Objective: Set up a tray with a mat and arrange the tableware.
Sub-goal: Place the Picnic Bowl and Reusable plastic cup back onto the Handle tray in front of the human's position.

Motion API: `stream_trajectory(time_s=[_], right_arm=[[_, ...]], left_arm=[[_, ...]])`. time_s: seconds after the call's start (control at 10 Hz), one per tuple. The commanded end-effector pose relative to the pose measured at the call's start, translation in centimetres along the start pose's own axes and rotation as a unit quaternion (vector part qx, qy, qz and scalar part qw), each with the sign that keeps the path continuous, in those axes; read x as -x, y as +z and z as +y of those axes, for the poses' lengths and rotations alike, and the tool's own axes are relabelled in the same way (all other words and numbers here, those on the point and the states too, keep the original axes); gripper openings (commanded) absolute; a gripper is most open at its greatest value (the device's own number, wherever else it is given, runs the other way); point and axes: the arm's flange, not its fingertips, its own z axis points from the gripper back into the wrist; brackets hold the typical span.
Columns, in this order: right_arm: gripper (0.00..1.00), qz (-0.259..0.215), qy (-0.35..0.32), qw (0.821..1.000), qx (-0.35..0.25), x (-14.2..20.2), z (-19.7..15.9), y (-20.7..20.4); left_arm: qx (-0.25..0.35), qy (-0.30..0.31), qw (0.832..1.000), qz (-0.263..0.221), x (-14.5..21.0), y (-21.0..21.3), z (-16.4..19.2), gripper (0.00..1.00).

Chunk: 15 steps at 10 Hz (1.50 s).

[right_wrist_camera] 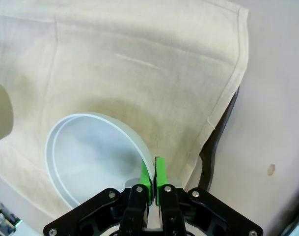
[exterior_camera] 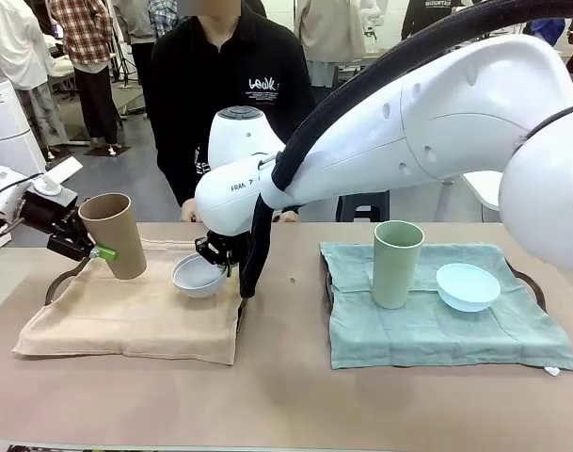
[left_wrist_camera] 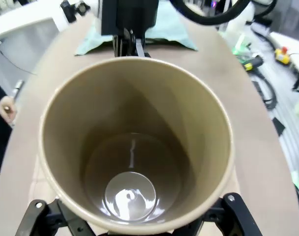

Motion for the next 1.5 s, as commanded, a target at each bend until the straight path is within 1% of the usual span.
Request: stream_trajectory(time_s=[0.0,0.3,0.5,0.6,0.9,1.0,1.1,1.2,1.3,1.4], right_arm=[[0.05,0.005,0.009,1.000,-0.007,-0.6,0.2,-0.4],[0.05,-0.011,0.016,1.000,-0.013,-0.9,0.1,-1.1],[0.05,-0.016,0.014,1.000,-0.018,-0.9,0.1,-1.2],[0.05,-0.018,0.015,1.000,-0.019,-1.0,0.1,-1.3],[0.05,-0.023,0.014,0.999,-0.025,-0.9,-0.1,-1.6],[0.62,-0.023,0.018,0.999,-0.031,-0.8,-0.2,-1.7],[0.65,-0.022,0.021,0.999,-0.033,-0.7,-0.2,-1.7],[1.00,-0.021,0.015,0.999,-0.030,-0.6,-0.1,-1.5],[0.85,-0.018,0.013,0.999,-0.027,-0.5,0.0,-1.1],[1.00,-0.022,0.012,0.999,-0.020,-0.2,0.1,-0.3]], left_arm=[[-0.009,-0.016,1.000,-0.011,0.9,-0.9,-0.1,0.86],[-0.001,-0.008,1.000,-0.006,2.2,-1.4,0.2,0.86],[-0.002,-0.011,1.000,-0.001,2.9,-1.4,0.5,0.86],[0.000,-0.007,1.000,-0.006,3.4,-1.5,0.5,0.86],[0.017,0.007,1.000,0.007,4.7,-2.4,0.6,0.86],[0.022,0.008,1.000,0.007,4.7,-2.4,0.5,1.00],[0.024,0.008,1.000,0.008,4.7,-2.3,0.5,1.00],[0.024,0.011,1.000,0.011,4.6,-2.2,0.4,1.00],[0.027,0.019,0.999,0.021,4.5,-2.0,0.4,1.00],[0.030,0.042,0.998,0.047,4.8,-1.9,0.3,1.00]])
